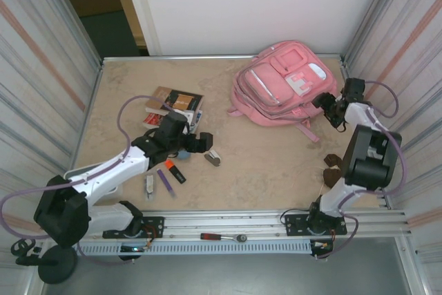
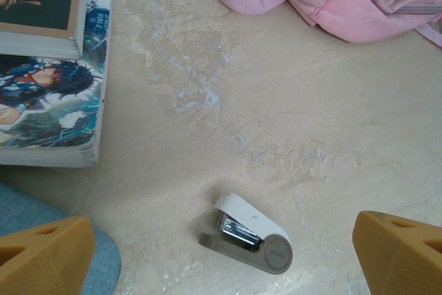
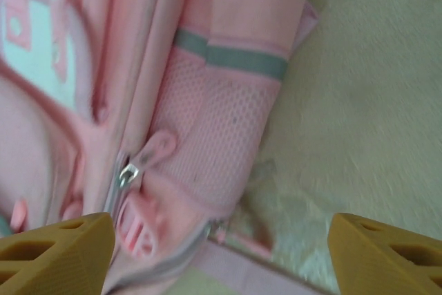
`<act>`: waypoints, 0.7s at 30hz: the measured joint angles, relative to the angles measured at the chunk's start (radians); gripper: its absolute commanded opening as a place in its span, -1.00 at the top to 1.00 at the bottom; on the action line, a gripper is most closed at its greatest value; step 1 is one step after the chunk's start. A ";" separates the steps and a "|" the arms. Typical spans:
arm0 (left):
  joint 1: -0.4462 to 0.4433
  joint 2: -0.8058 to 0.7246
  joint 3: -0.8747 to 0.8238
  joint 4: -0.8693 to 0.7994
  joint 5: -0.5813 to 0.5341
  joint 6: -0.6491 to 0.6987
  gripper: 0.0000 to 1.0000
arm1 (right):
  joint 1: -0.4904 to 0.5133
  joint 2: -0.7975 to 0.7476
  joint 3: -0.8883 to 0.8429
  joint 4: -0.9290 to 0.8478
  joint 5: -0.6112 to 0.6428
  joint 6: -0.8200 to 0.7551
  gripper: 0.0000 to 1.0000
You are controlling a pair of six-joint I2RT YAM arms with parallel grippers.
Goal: Pack books, pencil case, and school supplies into a backpack
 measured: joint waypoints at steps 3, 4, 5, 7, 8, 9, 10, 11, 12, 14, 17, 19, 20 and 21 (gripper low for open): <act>-0.003 0.049 0.016 0.034 0.000 0.000 -0.90 | -0.013 0.087 0.010 0.051 -0.045 0.043 -0.32; -0.003 0.065 0.026 0.040 0.001 0.000 -0.88 | -0.013 0.113 0.019 0.059 -0.059 0.057 -0.23; -0.003 0.083 0.037 0.048 0.003 0.000 -0.86 | -0.010 0.144 0.031 0.069 -0.074 0.072 -0.09; -0.003 0.116 0.060 0.066 0.011 0.002 -0.83 | -0.003 0.177 0.040 0.093 -0.089 0.101 0.21; -0.003 0.132 0.072 0.075 0.018 0.004 -0.80 | 0.000 0.181 0.035 0.109 -0.093 0.117 0.31; -0.003 0.143 0.080 0.080 0.023 0.005 -0.77 | 0.003 0.180 0.023 0.132 -0.096 0.133 0.40; -0.003 0.157 0.090 0.089 0.036 0.004 -0.74 | 0.005 0.171 -0.001 0.171 -0.100 0.152 0.50; -0.003 0.169 0.098 0.098 0.051 0.003 -0.73 | 0.008 0.155 -0.034 0.208 -0.103 0.167 0.57; -0.003 0.179 0.102 0.111 0.065 0.000 -0.72 | 0.010 0.139 -0.066 0.234 -0.107 0.185 0.62; -0.004 0.198 0.105 0.145 0.098 -0.012 -0.72 | 0.012 0.095 -0.133 0.283 -0.114 0.217 0.67; -0.005 0.227 0.105 0.188 0.133 -0.034 -0.72 | 0.037 0.011 -0.223 0.349 -0.117 0.275 0.70; -0.006 0.250 0.111 0.200 0.149 -0.041 -0.72 | 0.072 -0.038 -0.266 0.378 -0.119 0.308 0.69; -0.006 0.266 0.118 0.202 0.157 -0.043 -0.72 | 0.101 -0.061 -0.286 0.391 -0.120 0.321 0.69; -0.007 0.279 0.124 0.205 0.162 -0.046 -0.72 | 0.132 -0.081 -0.301 0.401 -0.120 0.332 0.68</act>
